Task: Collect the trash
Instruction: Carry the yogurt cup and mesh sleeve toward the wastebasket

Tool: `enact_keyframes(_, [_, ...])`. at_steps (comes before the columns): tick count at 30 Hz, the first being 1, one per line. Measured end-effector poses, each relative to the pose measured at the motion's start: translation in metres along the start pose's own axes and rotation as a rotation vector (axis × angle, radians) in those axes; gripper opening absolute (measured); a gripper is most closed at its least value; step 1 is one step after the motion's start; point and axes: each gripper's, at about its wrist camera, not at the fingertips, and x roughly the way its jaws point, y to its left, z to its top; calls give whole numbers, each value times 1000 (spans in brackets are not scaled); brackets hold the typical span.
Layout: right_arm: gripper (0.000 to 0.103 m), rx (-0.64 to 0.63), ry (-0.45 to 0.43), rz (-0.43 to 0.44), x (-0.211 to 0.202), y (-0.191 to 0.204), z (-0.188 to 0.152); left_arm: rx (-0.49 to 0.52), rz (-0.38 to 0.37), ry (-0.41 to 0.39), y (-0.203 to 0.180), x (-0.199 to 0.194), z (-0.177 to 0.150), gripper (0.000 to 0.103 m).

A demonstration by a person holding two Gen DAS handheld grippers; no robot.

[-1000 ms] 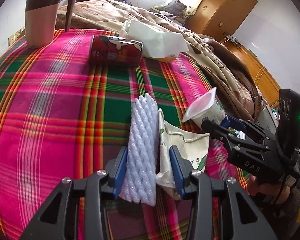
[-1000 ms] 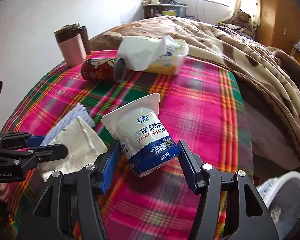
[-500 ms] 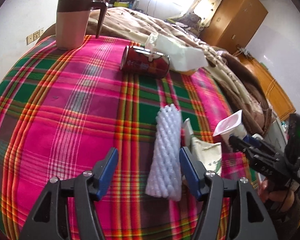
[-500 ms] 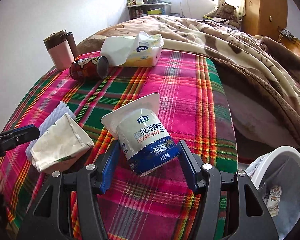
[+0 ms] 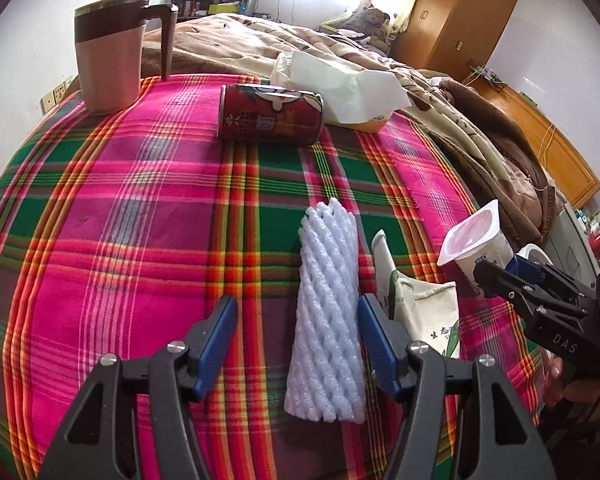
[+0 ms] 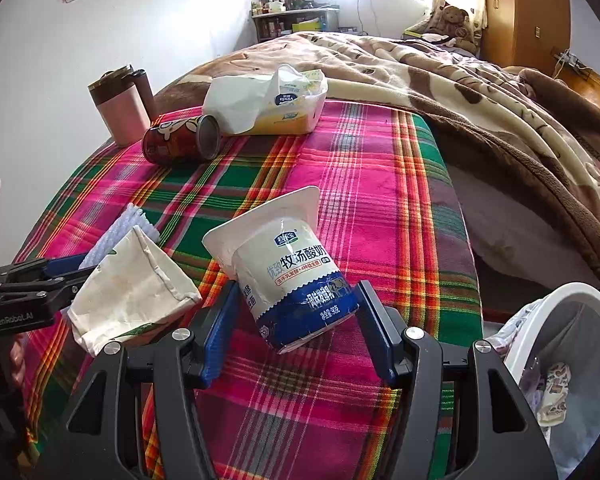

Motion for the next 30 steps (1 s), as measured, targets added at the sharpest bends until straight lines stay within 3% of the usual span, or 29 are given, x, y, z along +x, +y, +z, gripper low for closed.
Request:
enact_keyframes(2, [60, 1, -4, 3, -1, 0, -1, 13, -16, 0, -2, -1, 0, 43])
enact_keyframes(7, [60, 9, -12, 9, -5, 0, -4, 20, -21, -11, -8, -7, -3, 29])
enact_keyframes(20, [60, 28, -74, 19, -29, -3, -9, 38, -15, -107, -27, -47, -7, 27])
enact_keyframes(30, [60, 72, -149, 6, -62, -20, -17, 128, -6, -203, -75, -77, -12, 27])
